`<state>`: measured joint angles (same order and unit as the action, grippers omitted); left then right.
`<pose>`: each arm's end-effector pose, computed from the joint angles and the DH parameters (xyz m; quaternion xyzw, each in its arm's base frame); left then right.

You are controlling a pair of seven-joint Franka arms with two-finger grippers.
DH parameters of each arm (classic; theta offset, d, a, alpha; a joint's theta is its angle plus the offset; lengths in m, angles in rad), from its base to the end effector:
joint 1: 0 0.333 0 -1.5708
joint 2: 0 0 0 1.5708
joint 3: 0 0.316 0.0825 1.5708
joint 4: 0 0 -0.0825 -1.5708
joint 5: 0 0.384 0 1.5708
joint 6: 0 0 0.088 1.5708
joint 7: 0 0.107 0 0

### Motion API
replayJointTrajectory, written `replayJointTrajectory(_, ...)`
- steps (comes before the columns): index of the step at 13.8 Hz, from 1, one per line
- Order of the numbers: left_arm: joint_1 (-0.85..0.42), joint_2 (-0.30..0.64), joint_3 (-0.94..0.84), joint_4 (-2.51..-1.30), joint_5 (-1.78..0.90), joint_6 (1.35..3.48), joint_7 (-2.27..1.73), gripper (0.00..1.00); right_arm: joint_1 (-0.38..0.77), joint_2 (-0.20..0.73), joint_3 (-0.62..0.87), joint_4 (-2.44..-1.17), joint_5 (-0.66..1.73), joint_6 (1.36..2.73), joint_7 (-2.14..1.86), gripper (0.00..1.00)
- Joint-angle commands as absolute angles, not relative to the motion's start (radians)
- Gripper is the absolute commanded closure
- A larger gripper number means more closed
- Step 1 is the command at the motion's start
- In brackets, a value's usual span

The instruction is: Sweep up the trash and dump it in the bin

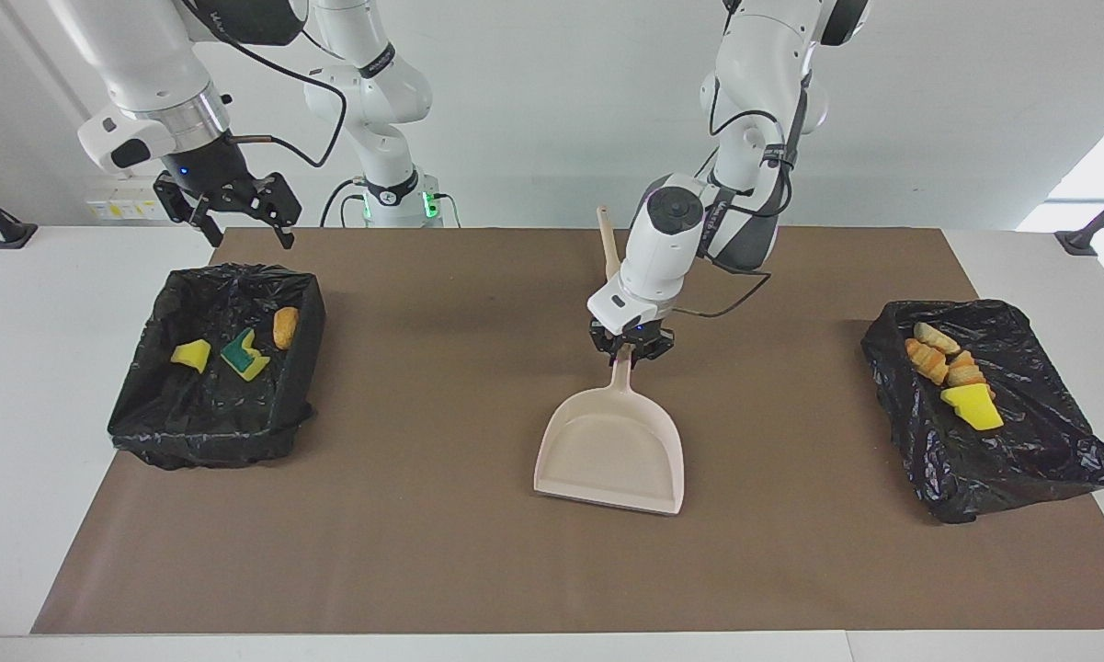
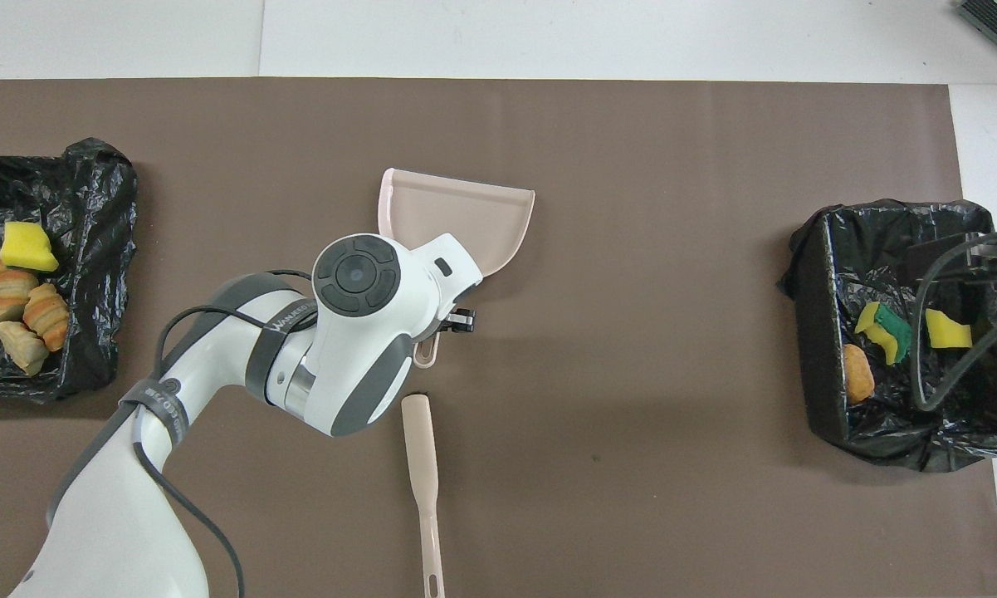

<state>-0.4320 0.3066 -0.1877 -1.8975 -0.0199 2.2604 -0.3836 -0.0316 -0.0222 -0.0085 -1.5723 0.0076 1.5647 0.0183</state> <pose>0.5131 -0.3590 0.3499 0.9932 -0.1065 0.0096 0.0462 0.5468 -0.0212 0.6355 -0.9995 0.0291 -0.0073 0.0038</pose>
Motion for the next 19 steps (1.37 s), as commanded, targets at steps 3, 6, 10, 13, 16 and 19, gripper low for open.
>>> replayJointTrajectory(3, -0.449, 0.31, -0.166, -1.911, -0.029, 2.306, -0.394, 1.0, -0.038, -0.043, -0.003, -1.592, 0.014, 1.565, 0.041, 0.0)
replayJointTrajectory(6, -0.445, 0.308, -0.166, -1.907, -0.029, 2.304, -0.408, 0.0, -0.037, -0.043, -0.003, -1.591, 0.021, 1.566, 0.041, 0.0)
replayJointTrajectory(10, -0.37, 0.256, -0.158, -1.876, -0.029, 2.188, -0.394, 0.0, -0.037, -0.043, -0.003, -1.591, 0.021, 1.566, 0.041, 0.0)
replayJointTrajectory(13, -0.292, 0.226, -0.16, -1.85, -0.029, 2.129, -0.384, 0.0, -0.037, -0.043, -0.003, -1.591, 0.021, 1.566, 0.041, 0.0)
replayJointTrajectory(16, -0.192, 0.177, -0.16, -1.848, -0.029, 2.068, -0.325, 0.0, -0.037, -0.043, -0.003, -1.591, 0.021, 1.566, 0.041, 0.0)
replayJointTrajectory(19, -0.097, 0.111, -0.161, -1.848, -0.031, 1.968, -0.207, 0.0, -0.037, -0.043, -0.003, -1.591, 0.021, 1.565, 0.041, 0.0)
